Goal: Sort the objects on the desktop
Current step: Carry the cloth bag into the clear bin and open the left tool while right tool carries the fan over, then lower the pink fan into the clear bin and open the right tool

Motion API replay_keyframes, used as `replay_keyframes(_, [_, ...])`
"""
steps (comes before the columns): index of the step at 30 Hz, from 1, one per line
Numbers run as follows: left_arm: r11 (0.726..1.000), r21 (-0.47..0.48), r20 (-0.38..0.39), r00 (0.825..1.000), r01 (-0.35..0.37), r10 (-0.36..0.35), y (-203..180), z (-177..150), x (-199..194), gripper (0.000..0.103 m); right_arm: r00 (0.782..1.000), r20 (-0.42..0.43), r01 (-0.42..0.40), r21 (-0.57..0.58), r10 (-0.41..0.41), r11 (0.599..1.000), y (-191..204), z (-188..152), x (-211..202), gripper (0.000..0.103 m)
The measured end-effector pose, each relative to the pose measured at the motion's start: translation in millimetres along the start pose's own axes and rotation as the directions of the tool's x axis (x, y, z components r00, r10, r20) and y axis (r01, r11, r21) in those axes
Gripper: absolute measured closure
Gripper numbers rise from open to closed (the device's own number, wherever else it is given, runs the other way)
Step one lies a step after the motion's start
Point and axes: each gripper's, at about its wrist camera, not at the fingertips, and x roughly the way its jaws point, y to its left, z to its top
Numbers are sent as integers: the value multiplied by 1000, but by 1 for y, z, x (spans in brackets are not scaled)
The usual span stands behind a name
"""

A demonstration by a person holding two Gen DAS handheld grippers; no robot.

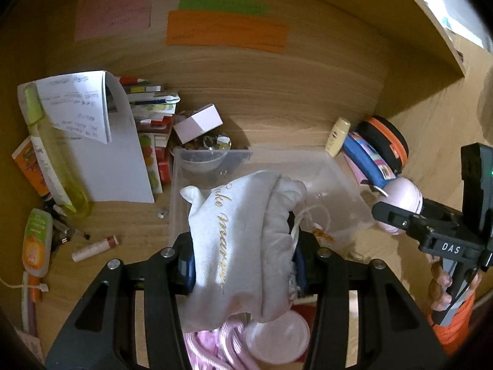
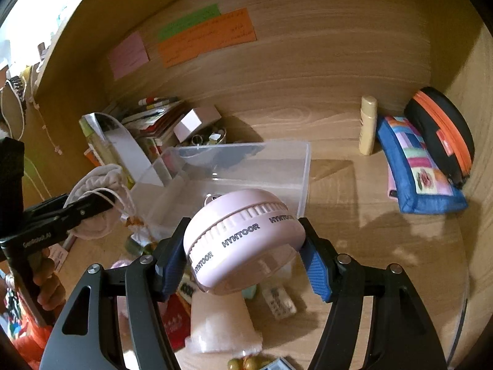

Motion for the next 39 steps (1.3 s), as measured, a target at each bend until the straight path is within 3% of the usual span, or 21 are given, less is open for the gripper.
replay_keyframes(8, [999, -24, -44, 999, 22, -23, 10, 20, 32, 56, 999, -36, -3, -23, 2, 1000, 5, 21, 31, 40])
replay_keyframes(20, [999, -3, -221, 974, 53, -52, 12, 17, 101, 55, 981, -186, 32, -95, -49, 995, 8, 27, 88, 40])
replay_keyframes(23, [999, 38, -227, 973, 39, -30, 6, 14, 102, 52, 978, -196, 48, -126, -72, 991, 11, 26, 94, 40])
replay_keyframes(25, [998, 43, -226, 973, 47, -36, 4, 13, 100, 40, 975, -205, 53, -143, -82, 988, 13, 26, 97, 40])
replay_keyframes(28, [998, 51, -204, 979, 40, -29, 2, 13, 95, 34, 970, -220, 67, -166, -103, 984, 17, 27, 103, 40])
replay_keyframes(39, [998, 59, -141, 990, 15, -7, 5, 17, 81, 31, 952, -257, 106, -223, -163, 969, 27, 20, 112, 40])
